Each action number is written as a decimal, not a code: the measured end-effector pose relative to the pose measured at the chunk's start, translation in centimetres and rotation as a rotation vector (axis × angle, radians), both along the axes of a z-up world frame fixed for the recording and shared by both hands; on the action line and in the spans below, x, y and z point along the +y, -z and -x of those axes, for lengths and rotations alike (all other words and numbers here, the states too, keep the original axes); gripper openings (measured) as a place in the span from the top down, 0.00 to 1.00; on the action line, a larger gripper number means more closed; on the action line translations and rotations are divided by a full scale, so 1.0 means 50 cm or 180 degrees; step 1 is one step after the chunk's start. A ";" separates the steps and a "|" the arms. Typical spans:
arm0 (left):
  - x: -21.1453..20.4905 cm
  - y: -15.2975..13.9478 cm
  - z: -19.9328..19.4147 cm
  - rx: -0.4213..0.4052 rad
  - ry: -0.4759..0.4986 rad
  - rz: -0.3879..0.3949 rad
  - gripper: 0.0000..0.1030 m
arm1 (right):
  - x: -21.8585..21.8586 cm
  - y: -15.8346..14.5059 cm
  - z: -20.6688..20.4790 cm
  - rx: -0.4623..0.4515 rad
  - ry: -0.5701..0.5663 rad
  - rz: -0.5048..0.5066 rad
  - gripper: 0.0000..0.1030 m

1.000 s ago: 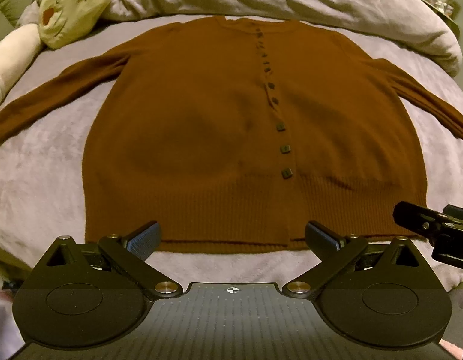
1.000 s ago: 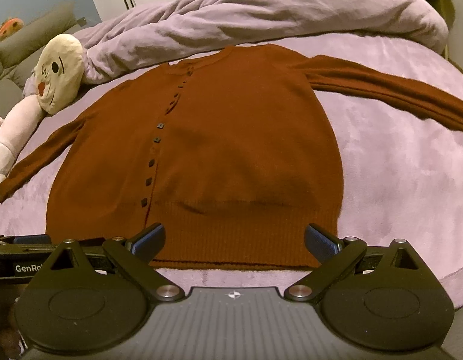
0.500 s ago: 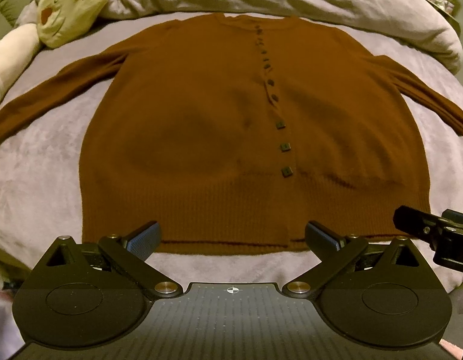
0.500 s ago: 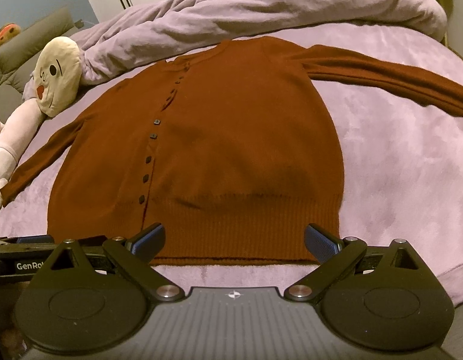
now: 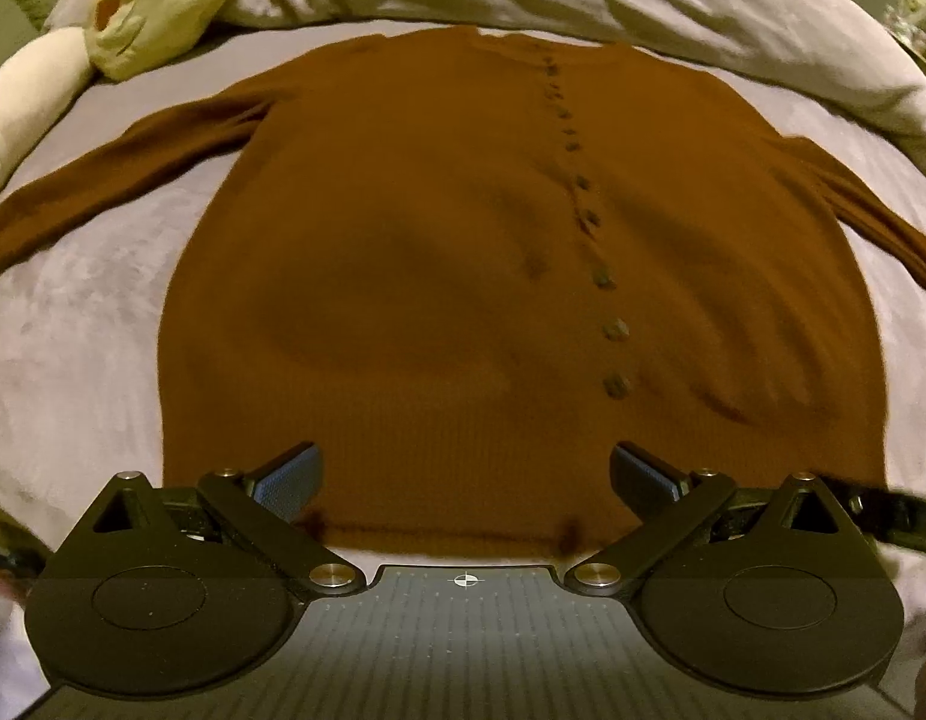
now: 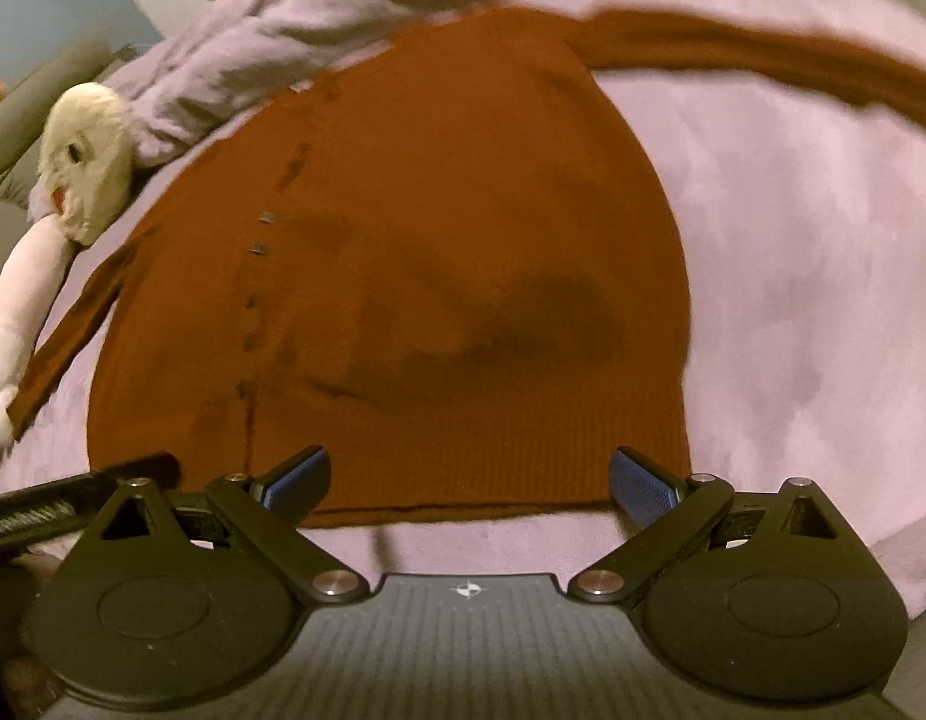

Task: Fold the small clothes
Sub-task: 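Grasp the cardigan sleeve with the right gripper and lift it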

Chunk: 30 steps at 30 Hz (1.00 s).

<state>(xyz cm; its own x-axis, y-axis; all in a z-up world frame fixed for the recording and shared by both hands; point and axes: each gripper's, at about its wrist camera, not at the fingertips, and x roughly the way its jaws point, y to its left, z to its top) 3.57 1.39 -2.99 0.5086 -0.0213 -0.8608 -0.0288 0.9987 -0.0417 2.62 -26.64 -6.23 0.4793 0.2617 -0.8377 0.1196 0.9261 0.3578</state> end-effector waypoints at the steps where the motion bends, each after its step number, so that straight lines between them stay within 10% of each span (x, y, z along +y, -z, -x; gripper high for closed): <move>1: 0.007 0.008 -0.011 -0.0002 -0.0053 -0.0007 0.00 | -0.007 0.012 -0.003 0.0040 0.0033 -0.0042 0.04; 14: 0.036 0.079 -0.079 0.0244 -0.0330 -0.0014 0.00 | -0.115 0.021 -0.025 -0.0130 -0.0004 -0.0823 0.04; 20: 0.038 0.088 -0.080 0.0274 -0.0341 0.0022 0.00 | -0.380 -0.028 0.001 -0.0907 0.1504 -0.0680 0.07; 23: 0.039 0.089 -0.086 0.0306 -0.0344 0.0031 0.00 | -0.529 0.007 0.024 -0.0891 0.2425 -0.0892 0.36; 25: 0.038 0.091 -0.092 0.0337 -0.0345 0.0043 0.00 | -0.591 0.030 0.039 -0.0938 0.2784 -0.1117 0.51; 30: 0.041 0.092 -0.102 0.0388 -0.0327 0.0053 0.00 | -0.655 0.045 0.036 -0.1037 0.3260 -0.1197 0.52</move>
